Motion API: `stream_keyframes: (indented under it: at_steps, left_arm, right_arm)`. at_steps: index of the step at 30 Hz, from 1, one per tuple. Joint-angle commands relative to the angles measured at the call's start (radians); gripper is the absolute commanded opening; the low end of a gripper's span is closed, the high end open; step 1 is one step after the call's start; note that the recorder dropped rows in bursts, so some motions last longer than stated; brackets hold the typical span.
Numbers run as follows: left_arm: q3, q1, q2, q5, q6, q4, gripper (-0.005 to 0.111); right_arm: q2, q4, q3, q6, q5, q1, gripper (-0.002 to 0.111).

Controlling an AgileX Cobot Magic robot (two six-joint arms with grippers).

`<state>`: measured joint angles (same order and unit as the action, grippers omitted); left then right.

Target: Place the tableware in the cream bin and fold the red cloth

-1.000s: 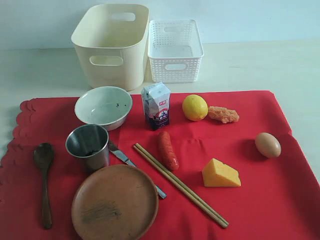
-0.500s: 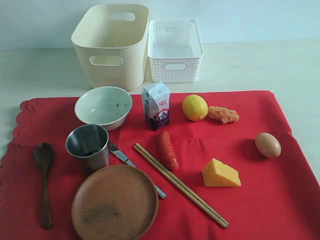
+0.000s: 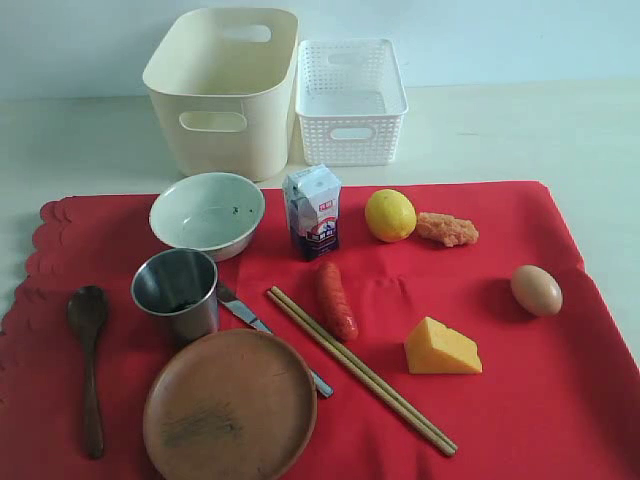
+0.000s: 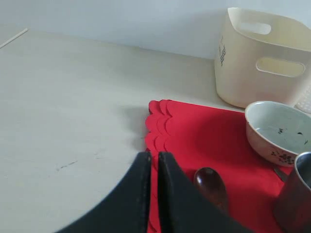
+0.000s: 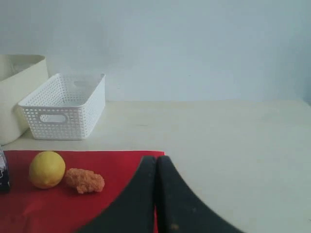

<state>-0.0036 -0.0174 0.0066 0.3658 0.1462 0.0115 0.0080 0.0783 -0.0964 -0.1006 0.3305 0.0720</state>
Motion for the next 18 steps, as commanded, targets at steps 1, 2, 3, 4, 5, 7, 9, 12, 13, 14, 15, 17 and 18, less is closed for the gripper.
stream_keyframes:
  at_steps: [1,2,3,4,5,7,9,12,13,14,15,17,18]
  left_arm:
    - [0.004,-0.001,-0.007,-0.005,0.002,0.004,0.008]
    - [0.004,-0.001,-0.007,-0.005,0.002,0.004,0.008]
    - [0.004,-0.001,-0.007,-0.005,0.002,0.004,0.008]
    - [0.004,-0.001,-0.007,-0.005,0.002,0.004,0.008]
    - [0.004,-0.001,-0.007,-0.005,0.002,0.004,0.008]
    - [0.004,-0.001,-0.007,-0.005,0.002,0.004,0.008]
    - [0.004,-0.001,-0.007,-0.005,0.002,0.004,0.008]
    - [0.004,-0.001,-0.007,-0.005,0.002,0.004,0.008]
    - [0.004,-0.001,-0.007,-0.005,0.002,0.004,0.008]
    - [0.004,-0.001,-0.007,-0.005,0.002,0.004,0.008]
    - [0.004,-0.001,-0.007,-0.005,0.002,0.004,0.008]
    - [0.004,-0.001,-0.007,-0.005,0.002,0.004,0.008]
    - [0.004,-0.001,-0.007,-0.005,0.002,0.004,0.008]
  right_arm:
    - [0.058,0.004,-0.055,0.003,-0.014,0.004,0.000]
    - [0.072,0.004,-0.062,0.003,-0.020,0.004,0.000]
    - [0.099,0.004,-0.074,0.003,-0.033,0.004,0.000]
    - [0.127,0.004,-0.083,0.003,-0.043,0.004,0.000]
    - [0.142,0.004,-0.090,0.003,-0.048,0.004,0.000]
    - [0.192,0.004,-0.111,0.003,-0.050,0.004,0.000]
    - [0.241,0.004,-0.136,0.003,-0.048,0.004,0.000]
    - [0.291,0.004,-0.165,0.003,-0.048,0.004,0.000]
    - [0.313,0.008,-0.180,0.003,-0.048,0.004,0.000]
    - [0.325,0.013,-0.185,0.003,-0.050,0.004,0.000]
    - [0.333,0.012,-0.191,0.003,-0.052,0.004,0.000]
    - [0.343,0.012,-0.195,0.003,-0.071,0.004,0.000]
    - [0.346,0.012,-0.198,0.003,-0.076,0.004,0.000]
